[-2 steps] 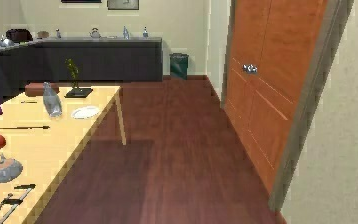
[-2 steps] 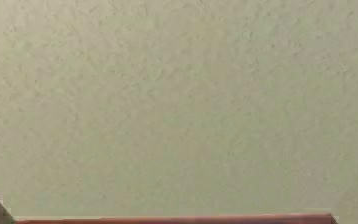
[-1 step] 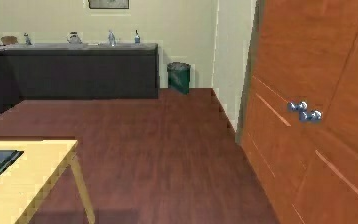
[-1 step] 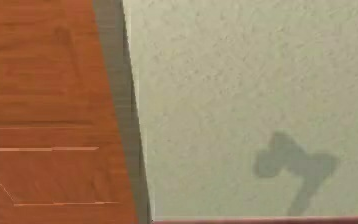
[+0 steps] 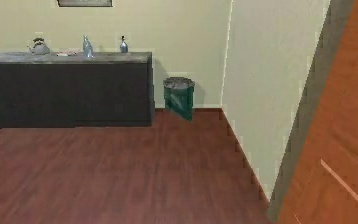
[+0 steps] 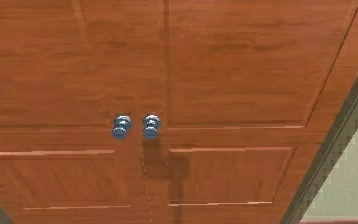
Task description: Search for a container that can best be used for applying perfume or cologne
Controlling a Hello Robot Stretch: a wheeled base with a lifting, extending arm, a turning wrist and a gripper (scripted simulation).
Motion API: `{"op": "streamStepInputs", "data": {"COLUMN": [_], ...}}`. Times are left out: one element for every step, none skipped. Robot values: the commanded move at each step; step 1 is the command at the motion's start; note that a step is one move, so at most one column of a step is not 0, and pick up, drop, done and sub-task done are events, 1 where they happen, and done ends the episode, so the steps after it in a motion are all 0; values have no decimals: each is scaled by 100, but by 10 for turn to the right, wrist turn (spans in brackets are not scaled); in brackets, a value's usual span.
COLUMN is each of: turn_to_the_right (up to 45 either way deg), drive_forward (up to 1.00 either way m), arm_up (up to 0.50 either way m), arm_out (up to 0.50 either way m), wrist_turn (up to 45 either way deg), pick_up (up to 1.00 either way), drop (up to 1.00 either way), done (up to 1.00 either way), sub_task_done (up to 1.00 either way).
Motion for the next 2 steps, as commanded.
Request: {"op": "streamStepInputs", "data": {"turn_to_the_right": [-30,0], "drive_forward": [0,35], "arm_up": [0,0], "arm_out": [0,0], "wrist_turn": [0,0], "pick_up": [0,0], "drop": [0,0], "done": [0,0], "sub_task_done": [0,0]}}
